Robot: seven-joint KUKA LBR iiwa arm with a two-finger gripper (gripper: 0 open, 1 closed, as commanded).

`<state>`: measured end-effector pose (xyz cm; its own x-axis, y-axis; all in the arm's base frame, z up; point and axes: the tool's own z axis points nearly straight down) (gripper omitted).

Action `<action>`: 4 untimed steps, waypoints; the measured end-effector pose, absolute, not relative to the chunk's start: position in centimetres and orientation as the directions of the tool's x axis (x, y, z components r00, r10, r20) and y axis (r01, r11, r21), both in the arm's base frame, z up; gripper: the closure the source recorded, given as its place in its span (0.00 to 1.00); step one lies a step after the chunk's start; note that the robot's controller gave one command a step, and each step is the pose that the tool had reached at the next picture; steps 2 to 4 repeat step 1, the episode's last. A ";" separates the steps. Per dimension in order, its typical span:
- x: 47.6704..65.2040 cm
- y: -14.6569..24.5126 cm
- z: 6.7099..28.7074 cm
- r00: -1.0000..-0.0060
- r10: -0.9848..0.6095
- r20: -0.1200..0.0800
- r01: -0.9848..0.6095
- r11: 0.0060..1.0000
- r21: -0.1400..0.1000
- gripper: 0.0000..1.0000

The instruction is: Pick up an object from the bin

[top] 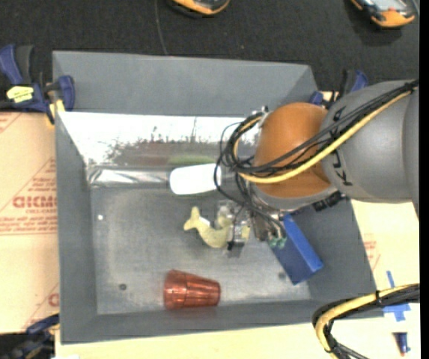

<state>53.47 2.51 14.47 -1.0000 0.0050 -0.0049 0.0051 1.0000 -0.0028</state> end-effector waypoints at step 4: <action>52.9 1.8 22.0 -1.000 -0.004 0.000 -0.004 1.000 -0.003 1.00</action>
Offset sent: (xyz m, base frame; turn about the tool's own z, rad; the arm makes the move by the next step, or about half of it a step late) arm -0.0086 0.0022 0.1504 -0.0135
